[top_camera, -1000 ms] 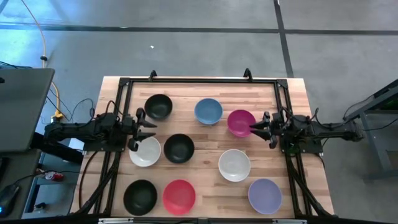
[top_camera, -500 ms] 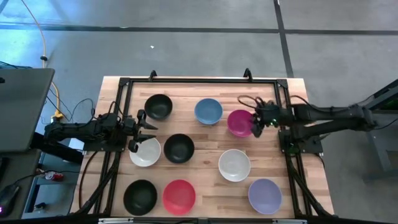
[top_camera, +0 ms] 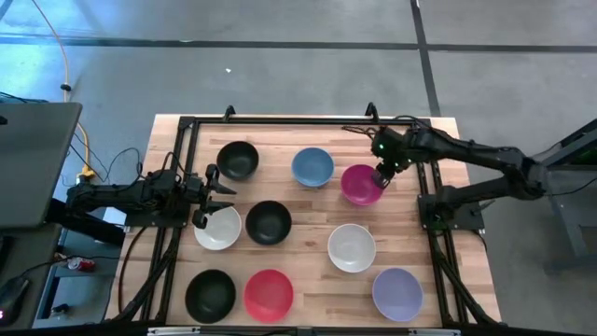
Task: Nest bowls inside each other
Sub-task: Stack the pink bowl on top of the blue bowl
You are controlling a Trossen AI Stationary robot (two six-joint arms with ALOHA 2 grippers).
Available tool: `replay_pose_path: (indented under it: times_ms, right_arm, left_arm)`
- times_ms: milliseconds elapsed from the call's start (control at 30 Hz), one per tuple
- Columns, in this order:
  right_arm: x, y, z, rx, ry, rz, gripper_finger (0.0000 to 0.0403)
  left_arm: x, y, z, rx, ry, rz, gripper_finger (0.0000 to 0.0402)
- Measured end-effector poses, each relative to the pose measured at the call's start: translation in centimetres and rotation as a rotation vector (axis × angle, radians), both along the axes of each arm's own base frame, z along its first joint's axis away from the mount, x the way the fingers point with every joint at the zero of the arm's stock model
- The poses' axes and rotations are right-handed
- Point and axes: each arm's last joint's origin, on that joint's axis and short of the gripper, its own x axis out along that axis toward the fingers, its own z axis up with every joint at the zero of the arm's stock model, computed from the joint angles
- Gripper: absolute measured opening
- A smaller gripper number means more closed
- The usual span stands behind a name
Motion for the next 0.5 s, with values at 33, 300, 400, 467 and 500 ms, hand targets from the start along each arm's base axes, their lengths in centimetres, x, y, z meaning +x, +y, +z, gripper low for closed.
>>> replay_pose_path:
  times_ms: [33, 300, 400, 467, 500]
  right_arm:
    - [0.0, -0.4, -0.1, 0.015, -0.006, 0.018, 0.0126]
    - [-0.6, -3.3, -1.1, 0.037, 0.035, -0.046, 0.0126]
    - [-0.4, -4.2, -2.0, 0.069, 0.072, -0.101, 0.0126]
    - [-0.1, -4.6, -2.8, 0.104, 0.096, -0.105, 0.0126]
    - [0.1, -4.8, -3.1, 0.12, 0.106, -0.096, 0.0126]
  left_arm:
    - [0.0, 0.0, 0.0, -0.006, 0.0, 0.0, 0.0149]
    - [0.0, 0.0, 0.0, -0.023, 0.0, 0.0, 0.0149]
    - [0.0, 0.0, 0.0, -0.024, -0.001, 0.01, 0.0149]
    - [0.0, 0.0, 0.0, -0.03, -0.001, 0.015, 0.0149]
    - [0.0, 0.0, 0.0, -0.036, -0.001, 0.016, 0.0149]
